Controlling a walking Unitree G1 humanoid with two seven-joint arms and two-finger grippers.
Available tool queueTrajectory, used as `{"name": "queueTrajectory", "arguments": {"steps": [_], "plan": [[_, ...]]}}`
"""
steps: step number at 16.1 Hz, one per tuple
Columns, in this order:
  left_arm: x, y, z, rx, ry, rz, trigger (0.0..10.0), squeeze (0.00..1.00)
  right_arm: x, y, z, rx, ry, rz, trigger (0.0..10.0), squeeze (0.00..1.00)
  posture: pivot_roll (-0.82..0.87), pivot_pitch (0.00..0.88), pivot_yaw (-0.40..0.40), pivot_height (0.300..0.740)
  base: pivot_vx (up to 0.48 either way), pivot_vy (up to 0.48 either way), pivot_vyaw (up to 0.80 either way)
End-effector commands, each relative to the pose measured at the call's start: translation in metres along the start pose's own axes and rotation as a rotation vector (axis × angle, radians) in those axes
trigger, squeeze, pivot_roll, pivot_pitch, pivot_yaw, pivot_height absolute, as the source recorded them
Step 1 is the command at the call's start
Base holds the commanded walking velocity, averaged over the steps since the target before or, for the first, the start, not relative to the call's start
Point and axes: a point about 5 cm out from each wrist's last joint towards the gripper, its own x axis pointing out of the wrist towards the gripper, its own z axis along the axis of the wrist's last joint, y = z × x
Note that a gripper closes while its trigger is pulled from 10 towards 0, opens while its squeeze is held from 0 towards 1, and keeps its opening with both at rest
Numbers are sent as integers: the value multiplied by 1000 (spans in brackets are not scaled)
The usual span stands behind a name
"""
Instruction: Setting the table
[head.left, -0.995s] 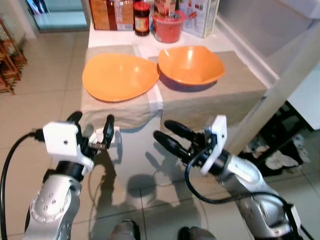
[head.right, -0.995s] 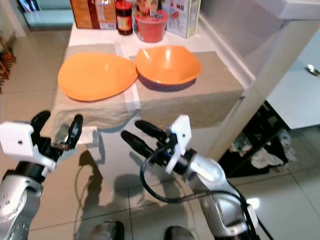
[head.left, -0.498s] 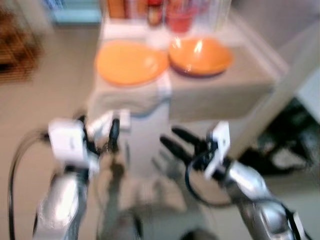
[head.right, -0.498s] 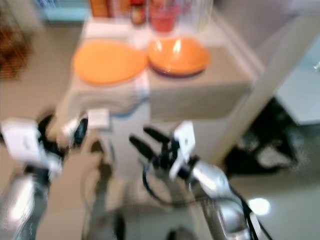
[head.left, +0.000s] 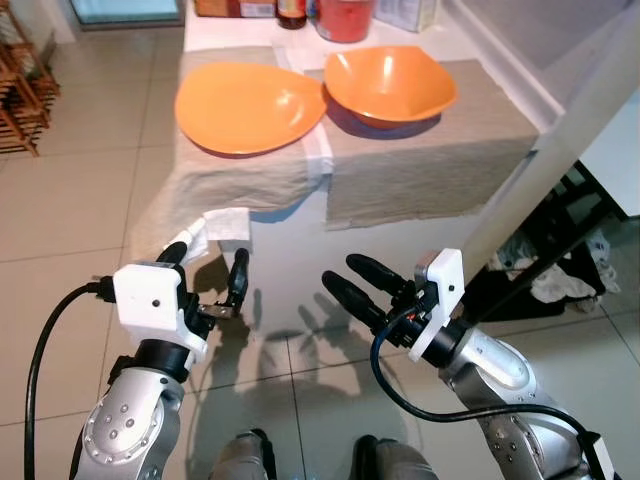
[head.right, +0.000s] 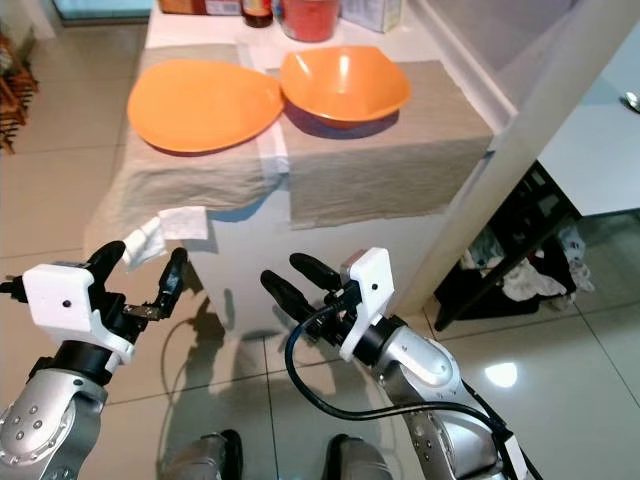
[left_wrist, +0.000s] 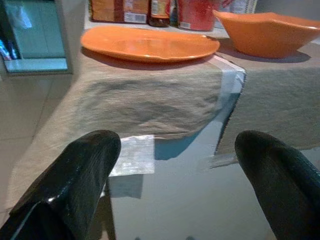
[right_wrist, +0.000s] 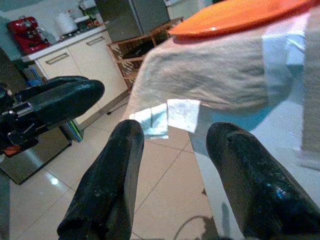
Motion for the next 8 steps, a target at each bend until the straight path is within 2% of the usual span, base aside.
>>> {"name": "queueTrajectory", "arguments": {"steps": [1, 8], "plan": [[-1, -1, 4, 1, -9, -1, 10000, 0, -2, 2, 2, -6, 1, -5, 10000, 0, -44, 225, -4, 740, 0, 0, 0], [1, 0, 9, 12, -20, 1, 10000, 0, 1, 5, 3, -2, 2, 4, 10000, 0, -37, 228, -6, 740, 0, 0, 0]]}}
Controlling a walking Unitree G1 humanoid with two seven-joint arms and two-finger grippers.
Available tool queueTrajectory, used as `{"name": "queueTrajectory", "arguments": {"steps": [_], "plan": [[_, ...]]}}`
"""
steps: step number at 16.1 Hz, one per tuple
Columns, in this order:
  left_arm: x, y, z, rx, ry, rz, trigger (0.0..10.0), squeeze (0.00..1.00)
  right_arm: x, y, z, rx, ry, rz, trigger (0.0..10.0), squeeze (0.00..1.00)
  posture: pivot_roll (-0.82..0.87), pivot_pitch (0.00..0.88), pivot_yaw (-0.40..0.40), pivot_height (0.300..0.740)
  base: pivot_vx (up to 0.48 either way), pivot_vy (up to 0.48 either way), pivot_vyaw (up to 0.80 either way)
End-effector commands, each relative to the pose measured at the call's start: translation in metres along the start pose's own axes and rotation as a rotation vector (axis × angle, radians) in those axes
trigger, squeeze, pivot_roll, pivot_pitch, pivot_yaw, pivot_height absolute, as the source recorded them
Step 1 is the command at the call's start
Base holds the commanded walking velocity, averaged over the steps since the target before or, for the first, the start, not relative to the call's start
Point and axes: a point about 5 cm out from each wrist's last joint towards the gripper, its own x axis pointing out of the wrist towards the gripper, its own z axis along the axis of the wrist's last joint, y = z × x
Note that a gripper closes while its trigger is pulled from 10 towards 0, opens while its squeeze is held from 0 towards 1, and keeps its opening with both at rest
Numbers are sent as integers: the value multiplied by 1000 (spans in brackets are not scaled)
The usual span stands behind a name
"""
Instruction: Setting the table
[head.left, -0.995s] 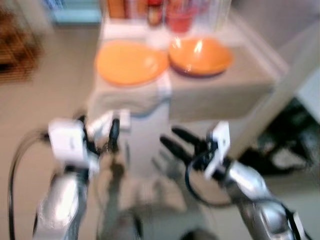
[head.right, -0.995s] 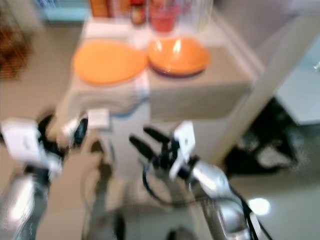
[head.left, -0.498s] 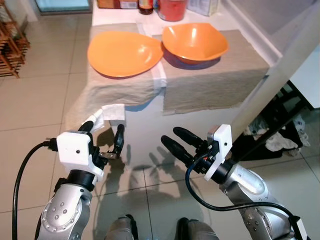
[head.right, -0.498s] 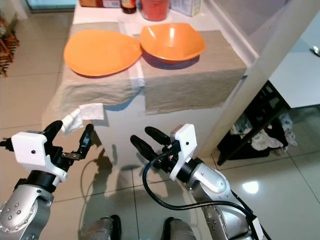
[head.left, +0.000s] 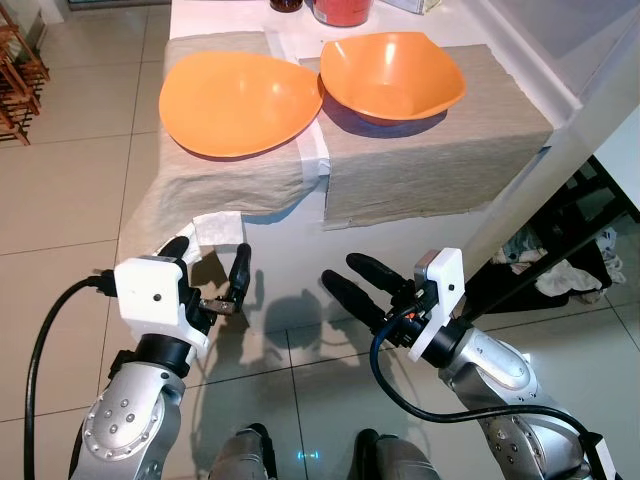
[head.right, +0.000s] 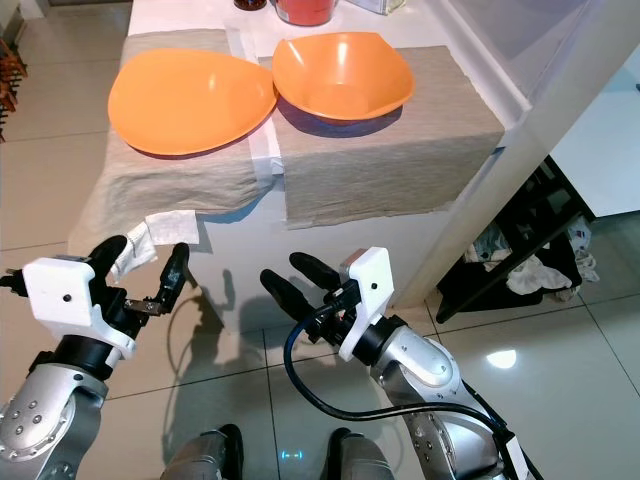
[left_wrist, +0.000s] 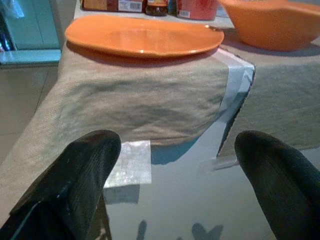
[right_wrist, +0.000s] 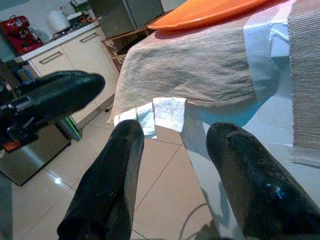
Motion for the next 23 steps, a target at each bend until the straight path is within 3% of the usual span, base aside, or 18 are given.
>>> {"name": "queueTrajectory", "arguments": {"steps": [1, 5, 8, 9, 11, 13, 17, 19, 23], "plan": [[-2, 1, 3, 5, -1, 7, 10000, 0, 0, 3, 1, -1, 3, 8, 10000, 0, -37, 227, -6, 740, 0, 0, 0], [2, 0, 9, 20, -21, -10, 10000, 0, 1, 4, 2, -3, 0, 9, 10000, 0, -43, 225, -2, 740, 0, 0, 0], [8, 0, 19, 99, -54, -49, 10000, 0, 1, 5, 4, -4, -3, 11, 10000, 0, -40, 232, -2, 740, 0, 0, 0], [14, 1, 26, 160, -82, -76, 10000, 0, 1, 5, 5, -4, -5, 13, 10000, 0, -35, 239, -2, 740, 0, 0, 0], [47, 4, 53, 515, -184, -183, 10000, 0, 4, 7, 8, -8, -10, 30, 10000, 0, -32, 255, -3, 740, 0, 0, 0], [68, 15, 52, 758, -169, -238, 10000, 0, 4, 11, 9, -12, -3, 39, 10000, 0, -46, 275, 8, 740, 0, 0, 0], [77, 33, 54, 970, -124, -313, 10000, 0, 2, 15, 11, -13, 2, 30, 10000, 0, -58, 301, 19, 740, 0, 0, 0], [83, 52, 66, 1090, -123, -314, 10000, 0, 0, 16, 12, -11, 5, 28, 10000, 0, -52, 305, 20, 740, 0, 0, 0], [91, 58, 72, 1176, -146, -305, 10000, 0, 5, 21, 19, -18, -4, 55, 10000, 0, -51, 306, 19, 740, 0, 0, 0]]}}
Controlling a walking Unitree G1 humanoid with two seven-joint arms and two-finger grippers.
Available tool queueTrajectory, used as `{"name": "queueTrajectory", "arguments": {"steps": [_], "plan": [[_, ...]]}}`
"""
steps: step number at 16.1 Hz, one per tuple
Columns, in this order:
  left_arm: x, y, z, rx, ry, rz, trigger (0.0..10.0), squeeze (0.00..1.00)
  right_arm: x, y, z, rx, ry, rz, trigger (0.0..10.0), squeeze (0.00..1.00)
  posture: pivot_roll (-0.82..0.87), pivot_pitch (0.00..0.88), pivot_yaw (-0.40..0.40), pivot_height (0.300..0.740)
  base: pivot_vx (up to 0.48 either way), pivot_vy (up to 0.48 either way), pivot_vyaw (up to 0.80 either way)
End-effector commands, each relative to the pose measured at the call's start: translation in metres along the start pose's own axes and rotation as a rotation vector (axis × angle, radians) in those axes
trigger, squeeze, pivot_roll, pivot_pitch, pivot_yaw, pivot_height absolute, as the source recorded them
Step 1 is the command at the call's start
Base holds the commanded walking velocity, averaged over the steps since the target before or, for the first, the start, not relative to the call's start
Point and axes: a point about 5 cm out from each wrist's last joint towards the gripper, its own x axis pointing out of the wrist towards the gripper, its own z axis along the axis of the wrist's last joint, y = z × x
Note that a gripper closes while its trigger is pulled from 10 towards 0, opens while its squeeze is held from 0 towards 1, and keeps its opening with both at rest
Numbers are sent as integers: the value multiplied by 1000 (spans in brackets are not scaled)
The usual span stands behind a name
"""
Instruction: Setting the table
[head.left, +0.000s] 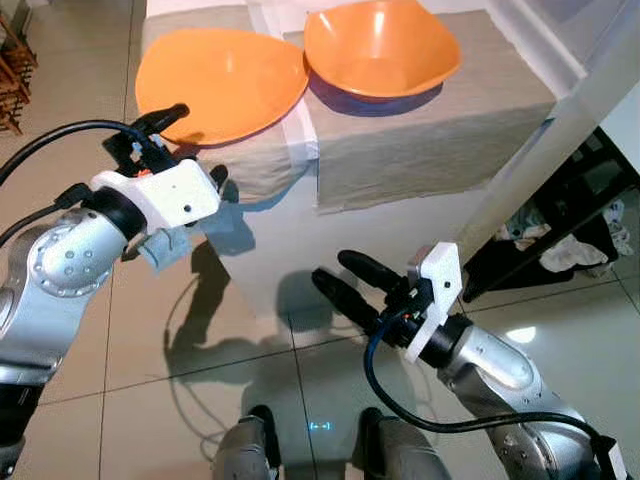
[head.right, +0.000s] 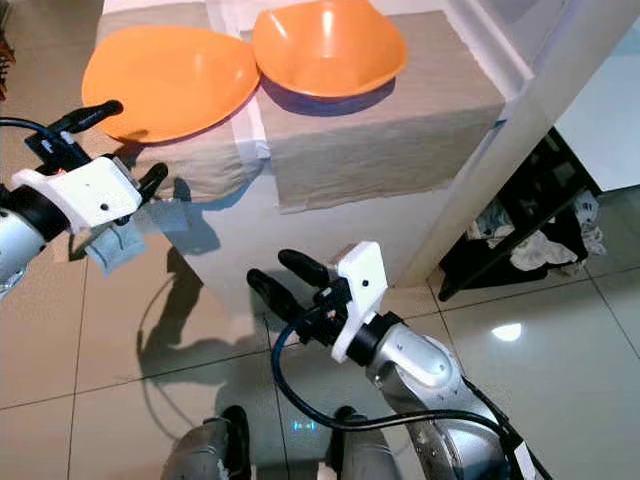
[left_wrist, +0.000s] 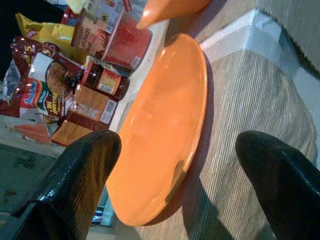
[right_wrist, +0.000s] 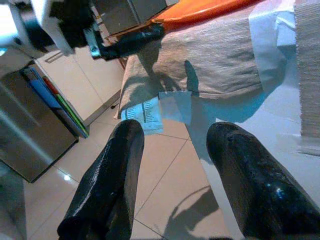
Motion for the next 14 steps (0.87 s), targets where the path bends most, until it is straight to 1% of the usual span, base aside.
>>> {"name": "queueTrajectory", "arguments": {"steps": [1, 3, 6, 7, 11, 14], "plan": [[3, 0, 2, 27, -15, -13, 10000, 0, 1, 5, 3, 9, -7, 17, 10000, 0, -52, 306, 17, 740, 0, 0, 0], [10, -3, 3, 60, -36, -35, 10000, 0, 1, 5, 4, 8, -7, 17, 10000, 0, -55, 306, 15, 740, 0, 0, 0], [18, -1, 1, 113, -38, -23, 10000, 0, 2, 5, 7, 6, -10, 17, 10000, 0, -57, 305, 17, 740, 0, 0, 0], [20, -1, -2, 133, -31, -36, 10000, 0, 2, 5, 8, 5, -11, 15, 10000, 0, -57, 306, 17, 740, 0, 0, 0], [20, -3, -9, 149, -9, -57, 10000, 0, 1, 6, 9, 4, -11, 12, 10000, 0, -59, 309, 16, 740, 0, 0, 0], [20, 2, -21, 178, 48, -48, 10000, 0, 2, 5, 11, 3, -14, 9, 10000, 0, -59, 309, 16, 740, 0, 0, 0]]}}
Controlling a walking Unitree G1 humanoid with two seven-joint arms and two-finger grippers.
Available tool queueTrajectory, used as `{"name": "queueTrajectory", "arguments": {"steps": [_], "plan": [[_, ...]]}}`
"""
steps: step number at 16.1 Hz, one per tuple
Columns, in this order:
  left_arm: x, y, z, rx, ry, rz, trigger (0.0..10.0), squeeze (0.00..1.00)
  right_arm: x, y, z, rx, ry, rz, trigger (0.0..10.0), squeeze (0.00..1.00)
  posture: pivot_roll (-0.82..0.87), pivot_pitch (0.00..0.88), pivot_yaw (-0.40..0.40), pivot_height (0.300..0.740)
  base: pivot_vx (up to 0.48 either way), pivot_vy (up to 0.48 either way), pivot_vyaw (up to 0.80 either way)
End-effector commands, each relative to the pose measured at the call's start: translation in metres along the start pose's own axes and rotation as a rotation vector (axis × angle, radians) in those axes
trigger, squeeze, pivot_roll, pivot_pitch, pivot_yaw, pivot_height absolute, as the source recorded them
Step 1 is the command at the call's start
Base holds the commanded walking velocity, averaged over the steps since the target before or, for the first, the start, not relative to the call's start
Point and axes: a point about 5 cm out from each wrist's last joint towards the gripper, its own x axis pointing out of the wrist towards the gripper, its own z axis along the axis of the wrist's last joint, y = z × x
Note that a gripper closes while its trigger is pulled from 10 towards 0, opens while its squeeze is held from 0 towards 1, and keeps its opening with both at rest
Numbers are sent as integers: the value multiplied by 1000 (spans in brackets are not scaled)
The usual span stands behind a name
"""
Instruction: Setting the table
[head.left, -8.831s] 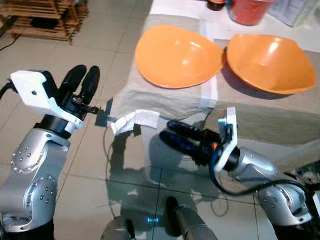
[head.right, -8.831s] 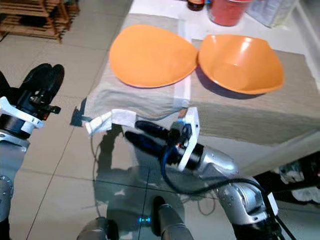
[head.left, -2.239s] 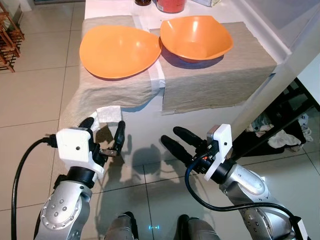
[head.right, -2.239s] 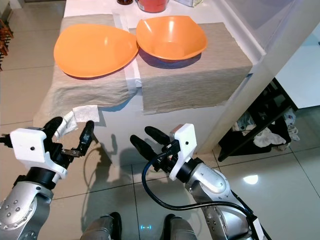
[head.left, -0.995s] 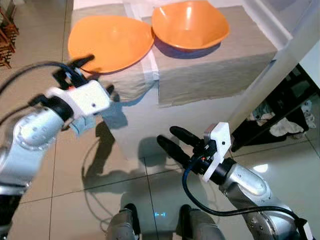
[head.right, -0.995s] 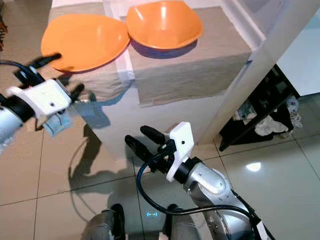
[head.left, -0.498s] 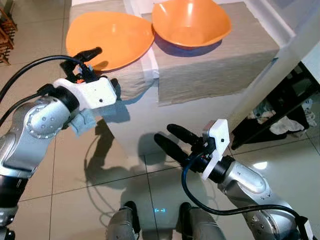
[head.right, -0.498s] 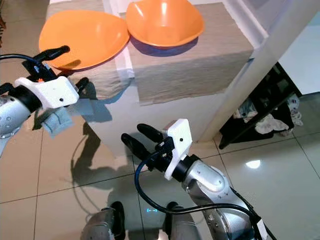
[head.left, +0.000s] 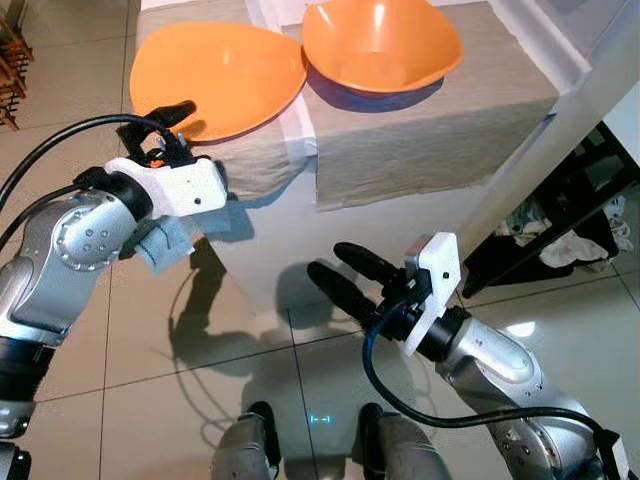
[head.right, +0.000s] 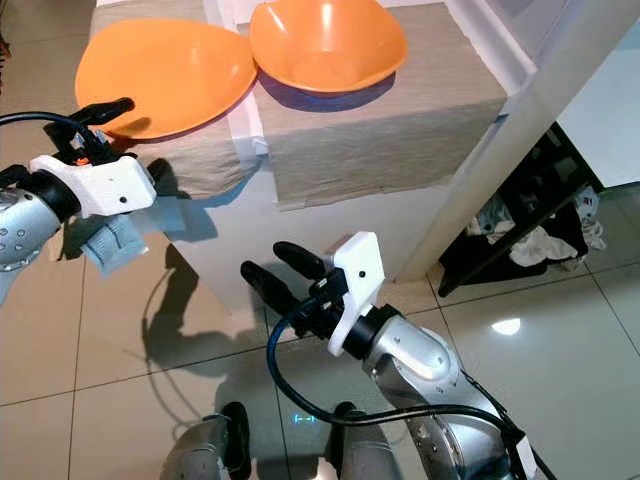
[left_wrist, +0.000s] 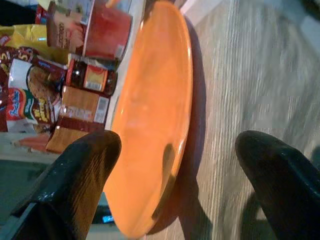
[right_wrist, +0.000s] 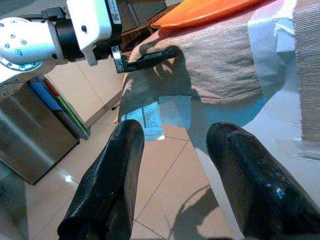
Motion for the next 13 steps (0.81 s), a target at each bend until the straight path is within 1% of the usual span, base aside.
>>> {"name": "queueTrajectory", "arguments": {"steps": [1, 3, 5, 6, 9, 13], "plan": [[0, 7, -3, 12, 16, 29, 10000, 0, -1, 4, 3, 1, -10, 8, 10000, 0, -59, 309, 17, 740, 0, 0, 0], [0, 14, -2, -16, 8, 70, 10000, 0, -1, 4, 4, 2, -11, 9, 10000, 0, -60, 309, 17, 740, 0, 0, 0], [1, 19, 3, -31, -21, 79, 10000, 0, -1, 5, 4, 3, -8, 10, 10000, 0, -61, 309, 17, 740, 0, 0, 0], [2, 19, 6, -35, -43, 69, 10000, 0, -1, 5, 3, 3, -6, 9, 10000, 0, -61, 309, 16, 740, 0, 0, 0], [1, 16, 8, -38, -54, 54, 10000, 0, -1, 5, 3, 3, -5, 7, 10000, 0, -60, 310, 18, 740, 0, 0, 0], [-1, 19, 1, -16, -23, 63, 10000, 0, -1, 4, 4, -1, -5, -1, 10000, 0, -64, 307, 20, 740, 0, 0, 0]]}}
